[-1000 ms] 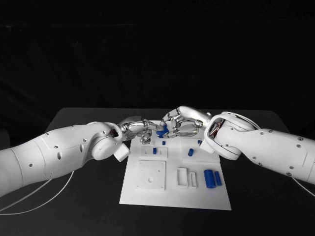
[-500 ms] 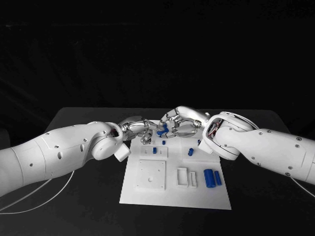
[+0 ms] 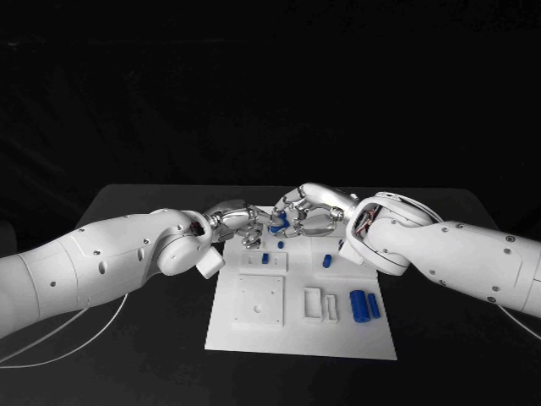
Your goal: Assemble the parts on the task board
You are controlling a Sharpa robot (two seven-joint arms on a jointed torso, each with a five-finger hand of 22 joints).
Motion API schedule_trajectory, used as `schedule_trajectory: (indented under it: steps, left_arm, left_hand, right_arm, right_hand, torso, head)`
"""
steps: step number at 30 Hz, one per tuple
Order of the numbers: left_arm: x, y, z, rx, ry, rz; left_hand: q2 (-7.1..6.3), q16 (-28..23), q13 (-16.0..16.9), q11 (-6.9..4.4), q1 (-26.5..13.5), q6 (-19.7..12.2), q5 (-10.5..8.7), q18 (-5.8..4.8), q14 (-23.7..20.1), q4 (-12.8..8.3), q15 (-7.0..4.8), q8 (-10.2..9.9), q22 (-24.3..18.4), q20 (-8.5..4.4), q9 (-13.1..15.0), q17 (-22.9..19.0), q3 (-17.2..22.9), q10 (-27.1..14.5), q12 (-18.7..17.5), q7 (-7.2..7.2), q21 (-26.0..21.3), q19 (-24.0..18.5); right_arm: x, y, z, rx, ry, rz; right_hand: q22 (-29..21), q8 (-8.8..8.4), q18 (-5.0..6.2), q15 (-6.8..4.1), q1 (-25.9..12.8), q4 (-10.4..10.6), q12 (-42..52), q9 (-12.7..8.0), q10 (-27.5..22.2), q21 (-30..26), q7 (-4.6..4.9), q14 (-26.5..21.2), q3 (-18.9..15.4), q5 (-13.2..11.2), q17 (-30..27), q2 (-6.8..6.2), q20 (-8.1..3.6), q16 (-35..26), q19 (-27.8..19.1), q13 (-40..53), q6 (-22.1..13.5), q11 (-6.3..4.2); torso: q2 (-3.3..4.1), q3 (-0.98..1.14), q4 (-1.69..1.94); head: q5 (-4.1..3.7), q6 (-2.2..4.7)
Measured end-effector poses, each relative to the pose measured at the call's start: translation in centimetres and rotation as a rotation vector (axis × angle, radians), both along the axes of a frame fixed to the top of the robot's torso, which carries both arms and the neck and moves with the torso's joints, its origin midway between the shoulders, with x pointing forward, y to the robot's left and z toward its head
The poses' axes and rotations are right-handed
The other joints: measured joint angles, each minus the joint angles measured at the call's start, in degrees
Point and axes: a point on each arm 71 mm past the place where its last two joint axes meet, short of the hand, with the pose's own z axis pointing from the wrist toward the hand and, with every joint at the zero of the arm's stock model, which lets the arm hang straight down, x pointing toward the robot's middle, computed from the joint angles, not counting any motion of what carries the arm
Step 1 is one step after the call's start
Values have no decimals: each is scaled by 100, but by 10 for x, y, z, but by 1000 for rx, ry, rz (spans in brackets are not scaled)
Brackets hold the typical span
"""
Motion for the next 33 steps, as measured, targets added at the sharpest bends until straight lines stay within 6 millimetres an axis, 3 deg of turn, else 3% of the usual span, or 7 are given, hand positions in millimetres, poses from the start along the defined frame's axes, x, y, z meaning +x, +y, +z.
schedule_trajectory:
  steps: [13, 14, 15, 18, 26, 28, 33]
  left_arm:
    - [-2, -2, -1, -10, 12, -7]
    - [-2, -2, -1, -11, 13, -7]
    - [-2, -2, -1, -11, 13, -7]
    - [-2, -3, -1, -13, 16, -12]
    - [-2, -3, -1, -15, 19, -16]
    - [-2, -3, 0, -16, 20, -17]
    - [-3, -3, 0, -17, 22, -18]
  left_hand:
    - [0, 0, 2, -1, 0, 0, -2, 0, -1, 0, 0, 0, -1, 0, -2, 0, 0, -2, 0, 0, 0, 0]
    - [0, 0, 5, -1, 0, 0, -2, 0, -1, 0, 0, 0, -1, 0, -2, 0, 0, -2, 0, 0, 0, 0]
    - [0, 0, 5, -1, 0, 0, -2, 0, -1, -1, 0, 0, -1, 0, -2, 0, 0, -2, 0, 0, 0, 0]
    - [0, 0, 5, -1, 0, 0, -10, 0, -1, -8, 0, 0, -1, 0, 1, 5, -7, -2, 0, 0, 0, 0]
    - [0, 0, 4, 19, 0, -22, -24, -3, -4, 8, -3, -1, -1, 0, 14, 5, 10, -21, 0, 22, 0, 0]
    - [0, 0, 10, 19, 0, -42, -25, -87, -5, 8, -4, -1, -2, 0, 15, 5, 10, -21, 0, 2, 0, 0]
    - [1, 0, 10, 19, 1, -60, -45, -87, -12, 17, -11, -1, -2, 0, 18, 11, 18, -54, 18, 19, 0, 0]
  right_arm:
    - [0, 0, 0, -10, -12, 4]
    - [0, 0, 0, -10, -12, 4]
    - [0, 0, 0, -10, -13, 4]
    - [0, 0, 0, -10, -14, 1]
    - [0, -1, 0, -6, -12, 1]
    - [0, -1, 0, -5, -12, 0]
    - [0, -1, 0, -1, -9, 0]
  right_hand:
    - [0, 86, 3, -42, 106, 5, 22, 180, 67, 114, -76, 59, 352, -288, 99, 0, -20, 21, 20, 108, 76, -75]
    - [0, 100, 3, -52, 106, 3, 22, 208, 80, 114, -94, 69, 363, -288, 106, 0, -31, 21, 31, 116, 94, -87]
    - [0, 116, 4, -68, 105, 4, 22, 218, 56, 147, -173, 86, 392, -322, 117, 0, -41, 21, 41, 128, 237, -126]
    - [0, 159, 6, -69, 103, 6, 22, 257, 69, 165, -225, 87, 455, -372, 135, 0, -41, 21, 41, 148, 412, -201]
    - [-1, 246, 2, -109, -43, 4, 22, 258, 147, 281, -248, 167, 715, -615, 202, 69, -93, 21, 93, 238, 454, -279]
    - [-1, 247, 0, -113, -60, 9, 22, 258, 158, 291, -254, 173, 782, -717, 215, 85, -102, 21, 102, 269, 460, -290]
    - [-1, 250, -1, -114, -87, 17, 22, 258, 167, 313, -255, 173, 804, -778, 223, 82, -103, 21, 103, 295, 462, -299]
  torso:
    - [0, 1, 0]
    - [0, 1, 0]
    - [0, 2, 0]
    - [0, 2, -1]
    - [0, 3, -1]
    - [0, 3, -1]
    - [0, 3, -1]
  head:
    - [-1, -12]
    - [-1, -12]
    - [-1, -12]
    - [-1, -15]
    - [-6, -15]
    - [-7, -15]
    - [-10, -15]
